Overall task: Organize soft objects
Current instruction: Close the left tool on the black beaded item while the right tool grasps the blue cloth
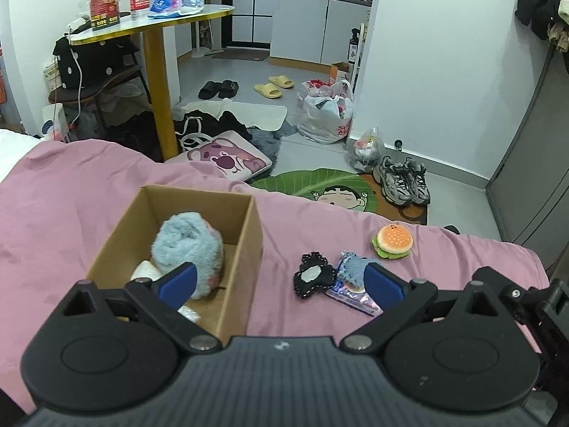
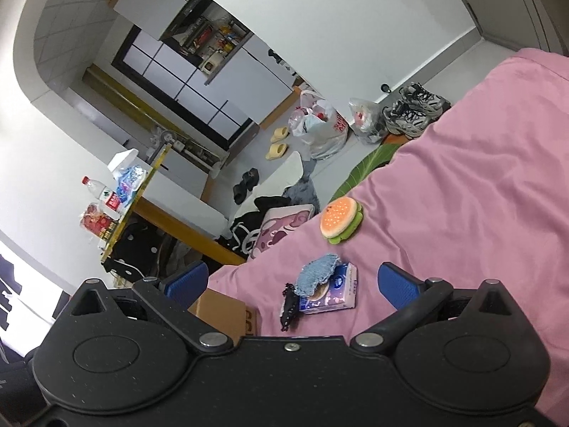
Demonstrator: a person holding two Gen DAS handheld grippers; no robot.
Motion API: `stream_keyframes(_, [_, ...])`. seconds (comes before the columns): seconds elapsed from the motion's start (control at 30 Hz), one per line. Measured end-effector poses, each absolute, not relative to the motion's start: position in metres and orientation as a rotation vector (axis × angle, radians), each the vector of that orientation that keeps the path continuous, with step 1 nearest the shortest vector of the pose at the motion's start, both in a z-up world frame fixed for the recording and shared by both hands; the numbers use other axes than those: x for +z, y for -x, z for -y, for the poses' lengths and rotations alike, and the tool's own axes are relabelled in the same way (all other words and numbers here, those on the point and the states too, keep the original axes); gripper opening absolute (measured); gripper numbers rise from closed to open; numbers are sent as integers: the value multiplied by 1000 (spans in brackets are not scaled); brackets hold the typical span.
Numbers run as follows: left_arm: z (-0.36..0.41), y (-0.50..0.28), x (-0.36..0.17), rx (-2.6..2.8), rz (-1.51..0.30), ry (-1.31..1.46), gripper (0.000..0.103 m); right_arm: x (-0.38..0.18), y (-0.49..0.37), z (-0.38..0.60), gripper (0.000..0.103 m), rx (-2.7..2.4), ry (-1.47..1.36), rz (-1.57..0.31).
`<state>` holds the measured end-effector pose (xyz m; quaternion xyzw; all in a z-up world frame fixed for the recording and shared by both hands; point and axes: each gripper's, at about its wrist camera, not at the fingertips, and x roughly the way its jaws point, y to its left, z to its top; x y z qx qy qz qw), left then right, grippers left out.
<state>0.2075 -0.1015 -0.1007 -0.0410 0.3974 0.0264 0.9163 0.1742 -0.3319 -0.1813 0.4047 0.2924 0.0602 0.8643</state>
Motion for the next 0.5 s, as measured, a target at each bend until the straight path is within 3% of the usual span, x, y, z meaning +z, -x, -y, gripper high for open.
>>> stream_keyframes(0.13, [110, -216, -111, 46, -825, 80, 100, -189, -183, 331, 102, 130, -856, -629])
stream_keyframes(0.5, [131, -249, -140, 35, -872, 58, 85, -213, -219, 330, 99, 139, -856, -705])
